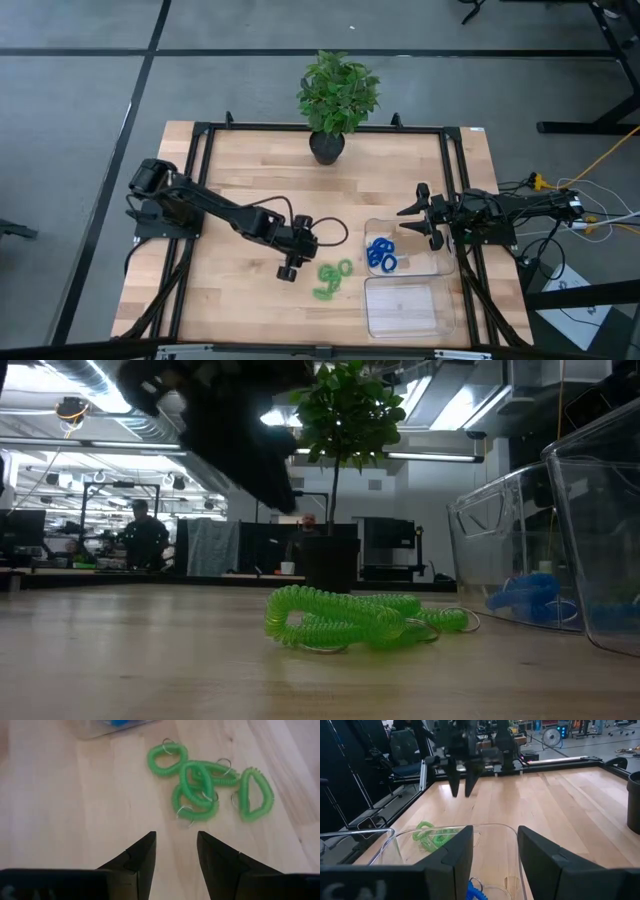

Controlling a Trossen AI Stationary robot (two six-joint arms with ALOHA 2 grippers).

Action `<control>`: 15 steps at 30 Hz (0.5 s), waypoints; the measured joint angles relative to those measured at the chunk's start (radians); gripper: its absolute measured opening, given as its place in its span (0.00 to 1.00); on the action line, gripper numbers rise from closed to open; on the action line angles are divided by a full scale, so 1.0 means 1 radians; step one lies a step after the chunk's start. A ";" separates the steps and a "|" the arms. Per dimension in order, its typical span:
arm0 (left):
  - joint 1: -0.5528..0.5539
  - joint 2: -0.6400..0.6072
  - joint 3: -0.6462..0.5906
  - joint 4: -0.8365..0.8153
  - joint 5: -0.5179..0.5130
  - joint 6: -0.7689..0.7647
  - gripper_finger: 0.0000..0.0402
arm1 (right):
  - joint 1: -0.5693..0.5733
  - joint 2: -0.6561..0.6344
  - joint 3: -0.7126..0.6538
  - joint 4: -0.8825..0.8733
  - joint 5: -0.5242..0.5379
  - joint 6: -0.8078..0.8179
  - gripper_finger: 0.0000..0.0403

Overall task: Sort spring keychains
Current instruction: Put the green spring keychain in the bottom transparent bin

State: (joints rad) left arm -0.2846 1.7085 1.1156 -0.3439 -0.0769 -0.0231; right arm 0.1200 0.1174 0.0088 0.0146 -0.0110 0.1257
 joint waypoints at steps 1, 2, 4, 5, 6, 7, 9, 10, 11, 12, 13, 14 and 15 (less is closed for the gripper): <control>-0.002 0.016 0.000 0.013 0.000 0.000 0.35 | 0.000 0.000 0.000 -0.001 0.000 0.000 0.38; -0.002 0.034 0.000 0.027 -0.001 0.000 0.35 | 0.000 0.000 0.000 0.000 0.000 0.000 0.38; -0.002 0.072 0.011 0.059 -0.017 -0.002 0.35 | 0.000 0.000 0.000 0.000 0.000 0.000 0.38; -0.002 0.086 0.017 0.058 -0.026 -0.007 0.35 | 0.000 0.000 0.000 -0.001 0.000 0.000 0.38; -0.001 0.102 0.028 0.059 -0.031 -0.012 0.35 | 0.000 0.000 0.000 0.000 0.000 0.000 0.38; 0.001 0.118 0.041 0.073 -0.032 -0.014 0.35 | 0.000 0.000 0.000 0.000 0.000 0.000 0.38; 0.004 0.147 0.056 0.076 -0.023 -0.016 0.35 | 0.000 0.000 0.000 0.000 0.000 0.000 0.38; 0.004 0.162 0.061 0.083 -0.011 -0.016 0.35 | 0.000 0.000 0.000 0.000 0.000 0.000 0.38; 0.004 0.177 0.066 0.099 -0.003 -0.016 0.35 | 0.000 0.000 0.000 -0.001 0.000 0.000 0.38; 0.004 0.191 0.072 0.110 -0.002 -0.016 0.35 | 0.000 0.000 0.000 0.000 0.000 0.000 0.38; 0.004 0.205 0.081 0.113 -0.003 -0.016 0.35 | 0.000 0.000 0.000 0.000 0.000 0.000 0.38; 0.004 0.218 0.090 0.113 -0.007 -0.016 0.35 | 0.000 0.000 0.000 -0.001 0.000 0.000 0.38; 0.004 0.231 0.099 0.113 -0.007 -0.016 0.35 | 0.000 0.000 0.000 0.000 0.000 0.000 0.38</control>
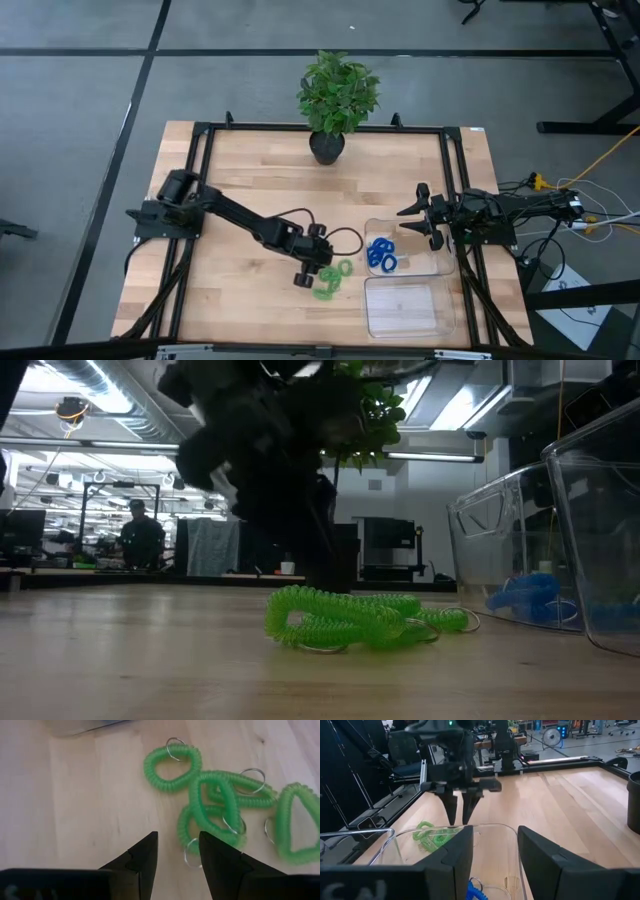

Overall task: Sort spring keychains
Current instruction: Put the green spring keychain in the bottom transparent bin

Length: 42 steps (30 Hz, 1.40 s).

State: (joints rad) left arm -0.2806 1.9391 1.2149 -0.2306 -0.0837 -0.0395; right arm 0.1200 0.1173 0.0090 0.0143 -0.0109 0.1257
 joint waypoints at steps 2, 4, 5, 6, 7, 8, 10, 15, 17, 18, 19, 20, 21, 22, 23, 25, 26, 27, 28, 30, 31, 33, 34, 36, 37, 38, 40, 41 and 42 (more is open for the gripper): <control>0.000 0.025 0.019 0.001 0.004 0.000 0.35 | 0.000 0.000 0.000 0.000 0.000 0.000 0.38; 0.000 0.047 0.032 0.000 0.027 0.000 0.35 | 0.000 0.000 0.000 0.000 0.000 0.000 0.38; 0.000 0.059 0.039 -0.001 0.044 0.000 0.35 | 0.000 0.000 0.000 0.000 0.000 0.000 0.38; 0.000 0.070 0.044 0.002 0.058 0.000 0.35 | 0.000 0.000 0.000 0.000 0.000 0.000 0.38; 0.000 0.080 0.045 -0.001 0.064 0.000 0.35 | 0.000 0.000 0.000 0.000 0.000 0.000 0.38; 0.000 0.090 0.045 0.002 0.069 -0.001 0.35 | 0.000 0.000 0.000 0.000 0.000 0.000 0.38; -0.002 0.106 0.049 0.003 0.065 -0.003 0.35 | 0.000 0.000 0.000 0.000 0.000 0.000 0.38; -0.007 0.122 0.051 -0.016 0.035 -0.003 0.35 | 0.000 0.000 0.000 0.000 0.000 0.000 0.38; -0.007 0.118 0.050 -0.017 0.033 -0.003 0.34 | 0.000 0.000 0.000 0.000 0.000 0.000 0.38; -0.007 0.114 0.049 -0.017 0.032 -0.003 0.34 | 0.000 0.000 0.000 0.000 0.000 0.000 0.38; -0.007 0.112 0.049 -0.016 0.032 -0.005 0.34 | 0.000 0.000 0.000 0.000 0.000 0.000 0.38; -0.007 0.108 0.048 -0.016 0.030 -0.011 0.33 | 0.000 0.000 0.000 0.000 0.000 0.000 0.38; -0.007 0.103 0.047 -0.020 0.025 -0.019 0.32 | 0.000 0.000 0.000 0.000 0.000 0.000 0.38; -0.007 0.102 0.047 -0.025 0.023 -0.029 0.30 | 0.000 0.000 0.000 0.000 0.000 0.000 0.38; -0.006 0.102 0.047 -0.026 0.022 -0.037 0.28 | 0.000 0.000 0.000 0.000 0.000 0.000 0.38; -0.006 0.102 0.047 -0.031 0.018 -0.048 0.22 | 0.000 0.000 0.000 0.000 0.000 0.000 0.38; -0.006 0.102 0.047 -0.034 0.019 -0.050 0.19 | 0.000 0.000 0.000 0.000 0.000 0.000 0.38; -0.005 0.102 0.047 -0.039 0.019 -0.052 0.16 | 0.000 0.000 0.000 0.000 0.000 0.000 0.38; -0.005 0.101 0.047 -0.045 0.019 -0.052 0.12 | 0.000 0.000 0.000 0.000 0.000 0.000 0.38; -0.005 0.100 0.047 -0.056 0.019 -0.052 0.06 | 0.000 0.000 0.000 0.000 0.000 0.000 0.38; -0.005 0.094 0.047 -0.062 0.019 -0.052 0.04 | 0.000 0.000 0.000 0.000 0.000 0.000 0.38; -0.004 0.082 0.044 -0.077 0.015 -0.053 0.03 | 0.000 0.000 0.000 0.000 0.000 0.000 0.38; -0.003 0.077 0.044 -0.077 0.009 -0.053 0.03 | 0.000 0.000 0.000 0.000 0.000 0.000 0.38; -0.002 0.059 0.039 -0.098 -0.024 -0.053 0.04 | 0.000 0.000 0.000 0.000 0.000 0.000 0.38; 0.002 0.050 0.039 -0.096 -0.036 -0.052 0.04 | 0.000 0.000 0.000 0.000 0.000 0.000 0.38; 0.005 0.036 0.039 -0.094 -0.049 -0.052 0.04 | 0.000 0.000 0.000 0.000 0.000 0.000 0.38; 0.013 0.007 0.041 -0.093 -0.060 -0.052 0.04 | 0.000 0.000 0.000 0.000 0.000 0.000 0.38; 0.019 -0.006 0.042 -0.093 -0.061 -0.052 0.03 | 0.000 0.000 0.000 0.000 0.000 0.000 0.38; 0.024 -0.016 0.042 -0.097 -0.060 -0.052 0.03 | 0.000 0.000 0.000 0.000 0.000 0.000 0.38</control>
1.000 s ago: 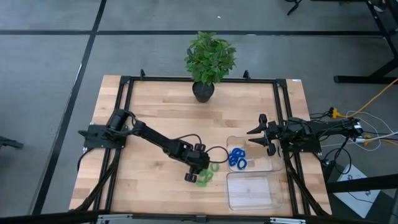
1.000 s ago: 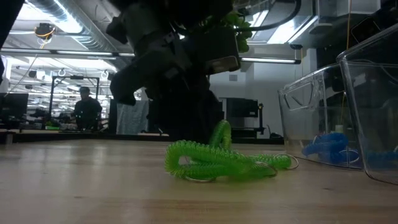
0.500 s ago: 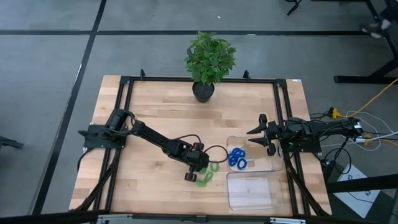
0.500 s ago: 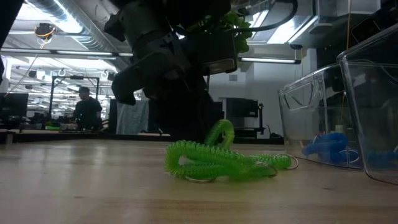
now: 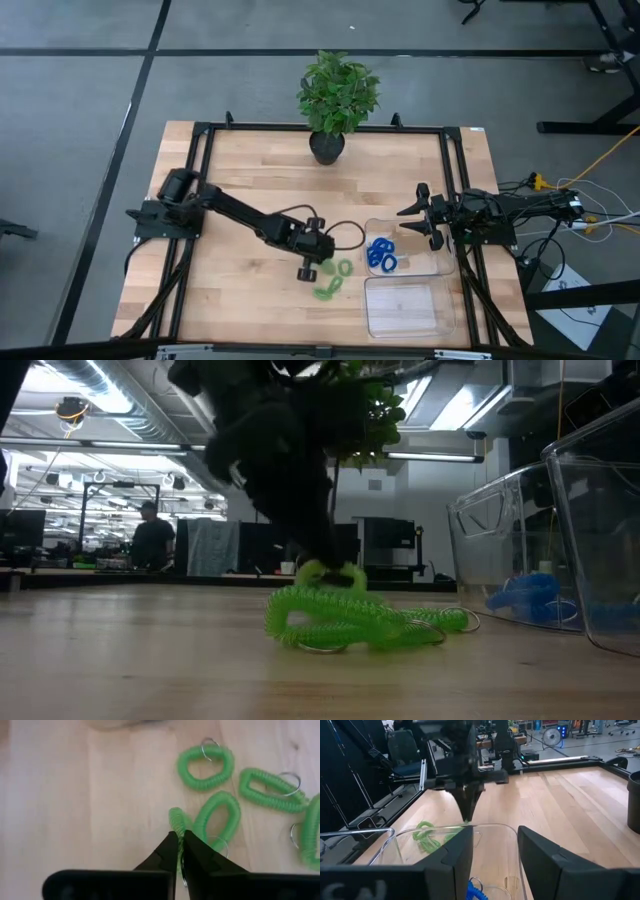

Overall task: Sort spring keychains
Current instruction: Put the green spring keychain in the bottom transparent bin

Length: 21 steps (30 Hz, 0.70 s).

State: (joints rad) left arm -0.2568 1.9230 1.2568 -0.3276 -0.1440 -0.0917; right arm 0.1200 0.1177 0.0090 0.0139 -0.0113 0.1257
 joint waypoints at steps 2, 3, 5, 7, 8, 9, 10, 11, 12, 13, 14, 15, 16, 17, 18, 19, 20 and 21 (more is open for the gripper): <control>0.009 -0.023 0.000 -0.002 0.000 0.000 0.02 | 0.000 0.000 0.000 0.000 0.000 0.000 0.38; 0.014 -0.036 0.000 0.001 0.000 0.000 0.02 | 0.000 0.000 0.000 0.000 0.000 0.000 0.38; 0.022 -0.064 0.000 0.007 -0.011 0.000 0.02 | 0.000 0.000 0.000 0.000 0.000 0.000 0.38; 0.029 -0.087 0.000 0.010 -0.024 0.000 0.02 | 0.000 0.000 0.000 0.000 0.000 0.000 0.38; 0.033 -0.100 0.000 0.012 -0.027 0.000 0.02 | 0.000 0.000 0.000 0.000 0.000 0.000 0.38; 0.037 -0.112 0.000 0.014 -0.027 0.000 0.02 | 0.000 0.000 0.000 0.000 0.000 0.000 0.38; 0.041 -0.125 0.000 0.019 -0.028 0.000 0.02 | 0.000 0.000 0.000 0.000 0.000 0.000 0.38; 0.044 -0.138 0.001 0.021 -0.028 0.000 0.02 | 0.000 0.000 0.000 0.000 0.000 0.000 0.38; 0.046 -0.151 0.001 0.023 -0.028 0.000 0.01 | 0.000 0.000 0.000 0.000 0.000 0.000 0.38; 0.050 -0.164 0.001 0.030 -0.028 0.000 0.01 | 0.000 0.000 0.000 0.000 0.000 0.000 0.38; 0.052 -0.176 0.001 0.038 -0.028 0.000 0.01 | 0.000 0.000 0.000 0.000 0.000 0.000 0.38; 0.055 -0.187 0.001 0.049 -0.028 0.000 0.01 | 0.000 0.000 0.000 0.000 0.000 0.000 0.38; 0.057 -0.197 0.001 0.061 -0.028 0.000 0.02 | 0.000 0.000 0.000 0.000 0.000 0.000 0.38; 0.060 -0.207 0.001 0.074 -0.028 0.000 0.02 | 0.000 0.000 0.000 0.000 0.000 0.000 0.38; 0.063 -0.218 0.001 0.084 -0.028 0.000 0.02 | 0.000 0.000 0.000 0.000 0.000 0.000 0.38; 0.065 -0.228 0.001 0.094 -0.028 0.000 0.02 | 0.000 0.000 0.000 0.000 0.000 0.000 0.38; 0.066 -0.237 0.001 0.106 -0.029 0.000 0.01 | 0.000 0.000 0.000 0.000 0.000 0.000 0.38; 0.069 -0.247 0.002 0.111 -0.031 0.000 0.01 | 0.000 0.000 0.000 0.000 0.000 0.000 0.38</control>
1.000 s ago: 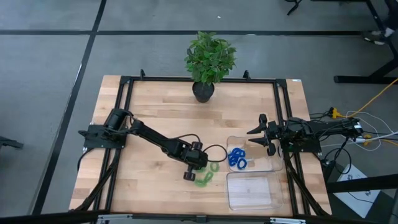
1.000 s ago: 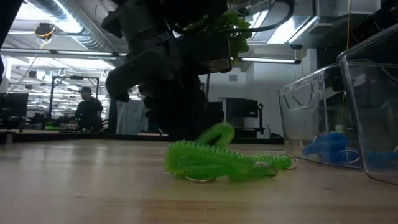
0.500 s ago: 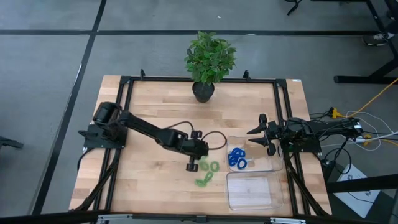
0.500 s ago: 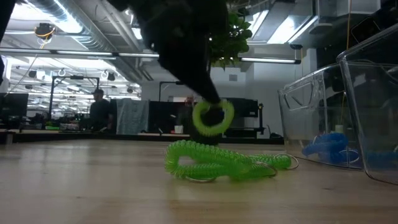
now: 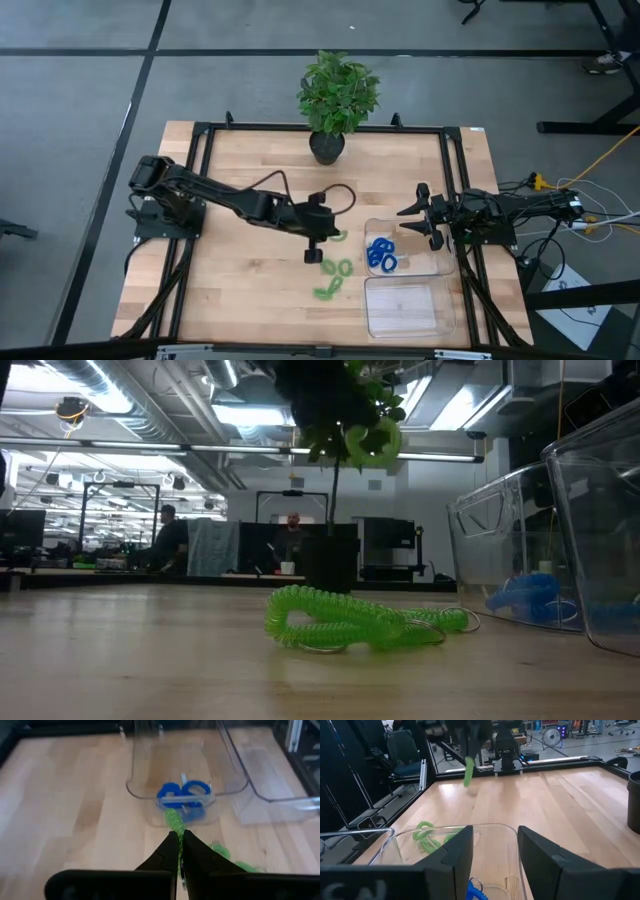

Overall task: Sort spring keychains
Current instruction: Put the green spring keychain in the bottom transparent bin

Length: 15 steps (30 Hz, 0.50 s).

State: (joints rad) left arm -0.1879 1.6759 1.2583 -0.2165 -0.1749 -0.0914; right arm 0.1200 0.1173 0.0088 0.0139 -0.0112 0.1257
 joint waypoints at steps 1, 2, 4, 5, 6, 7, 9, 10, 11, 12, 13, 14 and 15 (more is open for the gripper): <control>0.001 -0.008 0.000 0.003 -0.005 0.000 0.01 | 0.000 0.000 0.000 0.000 0.000 0.000 0.38; 0.001 -0.014 0.000 0.011 -0.011 0.000 0.01 | 0.000 0.000 0.000 0.000 0.000 0.000 0.38; 0.002 -0.027 0.001 0.016 -0.023 0.000 0.01 | 0.000 0.000 0.000 0.000 0.000 0.000 0.38; 0.002 -0.031 0.001 0.020 -0.026 0.000 0.01 | 0.000 0.000 0.000 0.000 0.000 0.000 0.38; 0.003 -0.031 0.002 0.032 -0.026 0.000 0.01 | 0.000 0.000 0.000 0.000 0.000 0.000 0.38; 0.002 -0.033 0.002 0.036 -0.025 0.000 0.01 | 0.000 0.000 0.000 0.000 0.000 0.000 0.38; 0.002 -0.034 0.002 0.039 -0.022 -0.010 0.01 | 0.000 0.000 0.000 0.000 0.000 0.000 0.38; 0.002 -0.034 0.002 0.046 -0.019 -0.023 0.01 | 0.000 0.000 0.000 0.000 0.000 0.000 0.38; 0.002 -0.035 0.002 0.048 -0.017 -0.038 0.01 | 0.000 0.000 0.000 0.000 0.000 0.000 0.38; 0.002 -0.035 0.002 0.050 -0.015 -0.049 0.01 | 0.000 0.000 0.000 0.000 0.000 0.000 0.38; 0.002 -0.035 0.002 0.055 -0.014 -0.055 0.01 | 0.000 0.000 0.000 0.000 0.000 0.000 0.38; 0.002 -0.035 0.002 0.064 -0.011 -0.060 0.01 | 0.000 0.000 0.000 0.000 0.000 0.000 0.38; 0.002 -0.035 0.002 0.076 -0.005 -0.062 0.01 | 0.000 0.000 0.000 0.000 0.000 0.000 0.38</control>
State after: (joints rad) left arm -0.1860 1.6409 1.2598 -0.1403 -0.1796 -0.1533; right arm 0.1200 0.1174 0.0090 0.0141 -0.0110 0.1257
